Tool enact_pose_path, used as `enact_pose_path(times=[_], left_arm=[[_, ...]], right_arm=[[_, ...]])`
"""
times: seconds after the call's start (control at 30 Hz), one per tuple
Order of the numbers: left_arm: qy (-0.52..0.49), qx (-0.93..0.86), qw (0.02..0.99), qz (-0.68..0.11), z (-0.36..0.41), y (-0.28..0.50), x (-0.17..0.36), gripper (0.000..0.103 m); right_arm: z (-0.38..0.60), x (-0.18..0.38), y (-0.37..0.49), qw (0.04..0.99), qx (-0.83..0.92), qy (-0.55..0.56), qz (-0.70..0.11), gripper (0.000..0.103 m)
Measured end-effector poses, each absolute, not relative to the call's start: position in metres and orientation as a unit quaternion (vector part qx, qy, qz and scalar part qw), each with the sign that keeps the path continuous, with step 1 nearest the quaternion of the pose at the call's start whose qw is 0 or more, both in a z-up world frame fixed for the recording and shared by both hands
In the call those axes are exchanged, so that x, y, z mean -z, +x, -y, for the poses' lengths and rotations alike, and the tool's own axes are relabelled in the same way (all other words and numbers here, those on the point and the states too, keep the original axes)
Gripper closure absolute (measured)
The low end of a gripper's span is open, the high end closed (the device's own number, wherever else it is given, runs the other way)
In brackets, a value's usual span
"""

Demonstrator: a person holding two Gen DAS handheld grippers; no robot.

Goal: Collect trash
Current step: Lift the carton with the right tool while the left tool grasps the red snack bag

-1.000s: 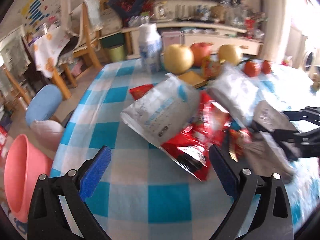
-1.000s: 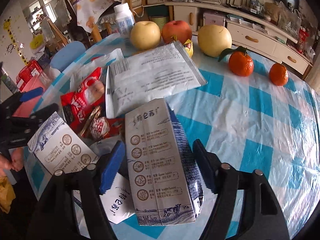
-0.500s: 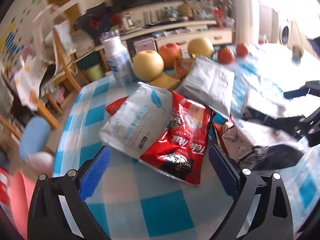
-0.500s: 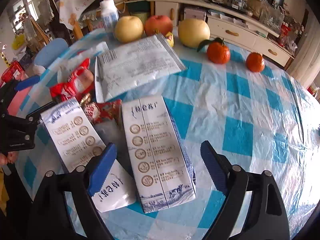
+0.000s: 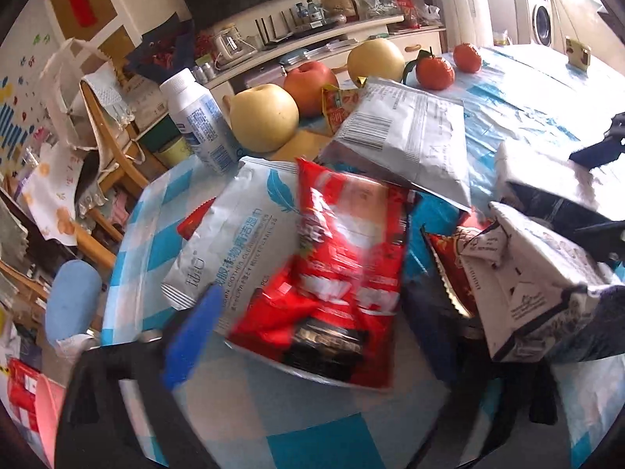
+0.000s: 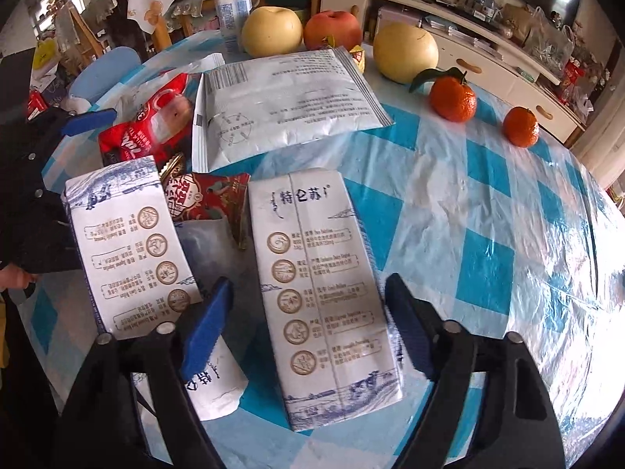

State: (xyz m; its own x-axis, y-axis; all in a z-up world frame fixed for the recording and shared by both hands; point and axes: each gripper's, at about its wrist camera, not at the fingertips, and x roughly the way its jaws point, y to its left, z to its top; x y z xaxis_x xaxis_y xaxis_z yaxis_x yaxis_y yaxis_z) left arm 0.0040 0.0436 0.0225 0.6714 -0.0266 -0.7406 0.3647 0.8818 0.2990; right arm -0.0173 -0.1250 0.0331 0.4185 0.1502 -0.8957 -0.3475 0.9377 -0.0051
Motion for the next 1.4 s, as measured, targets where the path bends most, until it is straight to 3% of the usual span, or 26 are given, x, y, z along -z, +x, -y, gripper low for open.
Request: enact_pose_path(times=[0.03,0.3,0.83,1.4], left_arm=[[0.212,0.109,0.889,-0.391,-0.044,0.004,-0.023,0.021],[0.137,0.105,0.896,-0.410,-0.065,0.003,-0.029,0.032],[0.013,0.086,0.915,-0.394,-0.141,-0.023,-0.062,0.035],[-0.055,0.062,0.924,-0.373,-0.216,-0.044,-0.082,0.036]], right_arm=[[0.123,-0.033,-0.017,0.836,-0.147,-0.102,-0.518,0.039],[0.113,-0.037,-0.016,0.835,-0.131,-0.126,-0.519,0.043],[0.101,-0.090,-0.028,0.877,-0.087,-0.065,-0.468,0.044],[-0.001,-0.117,-0.055,0.885,-0.168,-0.005,-0.434,0.044]])
